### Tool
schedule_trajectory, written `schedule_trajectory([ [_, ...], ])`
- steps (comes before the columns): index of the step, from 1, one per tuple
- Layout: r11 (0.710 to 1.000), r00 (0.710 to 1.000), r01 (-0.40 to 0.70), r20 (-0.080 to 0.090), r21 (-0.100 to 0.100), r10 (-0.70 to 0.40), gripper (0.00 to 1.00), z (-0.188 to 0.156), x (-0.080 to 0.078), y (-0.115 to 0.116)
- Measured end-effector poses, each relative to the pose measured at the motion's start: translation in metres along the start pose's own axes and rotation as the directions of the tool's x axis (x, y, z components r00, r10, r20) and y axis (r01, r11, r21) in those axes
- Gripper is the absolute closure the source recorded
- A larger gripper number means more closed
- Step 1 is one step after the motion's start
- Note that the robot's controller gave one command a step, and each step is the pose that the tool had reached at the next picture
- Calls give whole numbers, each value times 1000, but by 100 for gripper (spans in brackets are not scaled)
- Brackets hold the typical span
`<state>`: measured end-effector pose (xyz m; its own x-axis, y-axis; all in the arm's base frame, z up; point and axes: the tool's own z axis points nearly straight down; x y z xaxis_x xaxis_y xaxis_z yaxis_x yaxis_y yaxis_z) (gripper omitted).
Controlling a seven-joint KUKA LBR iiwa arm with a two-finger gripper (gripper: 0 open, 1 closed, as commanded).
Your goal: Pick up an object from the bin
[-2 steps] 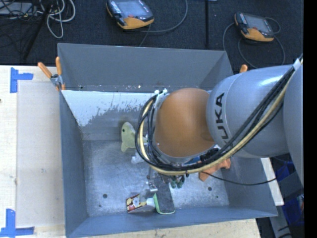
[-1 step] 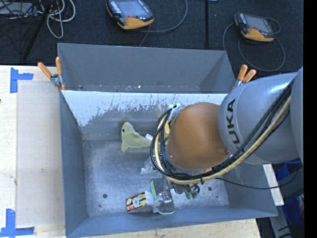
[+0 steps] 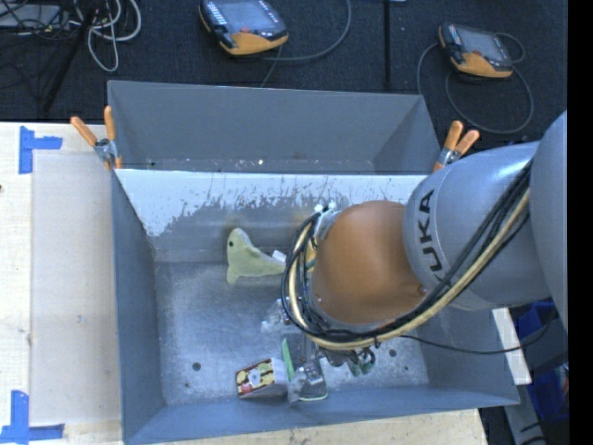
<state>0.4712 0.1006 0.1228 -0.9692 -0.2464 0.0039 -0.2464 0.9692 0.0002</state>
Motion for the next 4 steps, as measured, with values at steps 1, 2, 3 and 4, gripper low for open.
schedule_trajectory([
  [1, 1000, 999, -25, 27, 3, 25, 0, 49, -25, 31],
  [2, 1000, 1000, -4, 28, -6, 5, 100, 45, -34, 26],
  [3, 1000, 1000, -4, 28, -6, 5, 100, 45, -34, 26],
  [4, 1000, 1000, -4, 20, -5, 4, 100, 42, -32, 26],
])
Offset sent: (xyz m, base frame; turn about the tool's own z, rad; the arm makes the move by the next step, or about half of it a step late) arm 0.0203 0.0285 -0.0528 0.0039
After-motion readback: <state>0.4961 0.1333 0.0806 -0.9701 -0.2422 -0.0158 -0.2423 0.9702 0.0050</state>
